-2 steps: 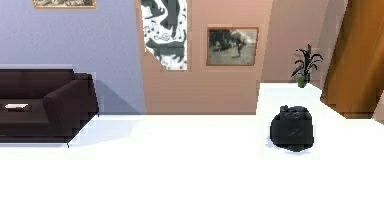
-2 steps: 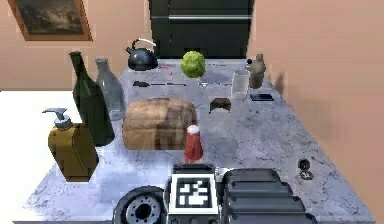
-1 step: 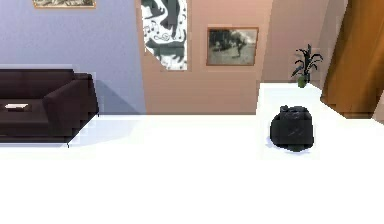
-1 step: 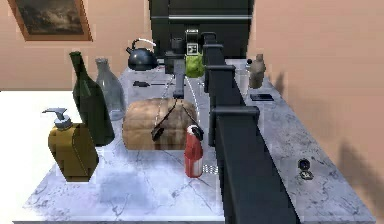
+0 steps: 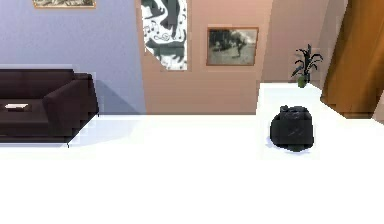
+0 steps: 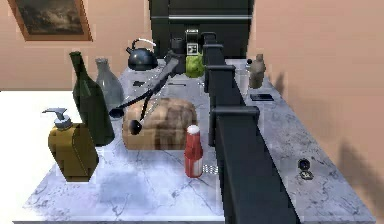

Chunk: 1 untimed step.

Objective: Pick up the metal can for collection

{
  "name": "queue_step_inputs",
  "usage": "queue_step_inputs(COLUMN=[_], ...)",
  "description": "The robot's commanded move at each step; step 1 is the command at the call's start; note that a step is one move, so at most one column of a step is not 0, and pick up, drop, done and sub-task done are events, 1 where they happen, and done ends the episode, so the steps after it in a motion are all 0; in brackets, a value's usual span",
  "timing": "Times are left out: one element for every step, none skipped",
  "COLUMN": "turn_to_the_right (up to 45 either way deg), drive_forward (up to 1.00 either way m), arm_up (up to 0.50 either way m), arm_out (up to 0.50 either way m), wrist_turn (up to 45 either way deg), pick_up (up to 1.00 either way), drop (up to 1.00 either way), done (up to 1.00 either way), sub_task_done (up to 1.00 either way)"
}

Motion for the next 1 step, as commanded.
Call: queue_step_inputs(turn_to_the_right=[0.0], drive_forward=[0.0], arm_up=[0.0], arm_out=[0.0], wrist_turn=[45.0], pick_up=[0.0], drop=[0.0], done=[0.0], sub_task_done=[0.0])
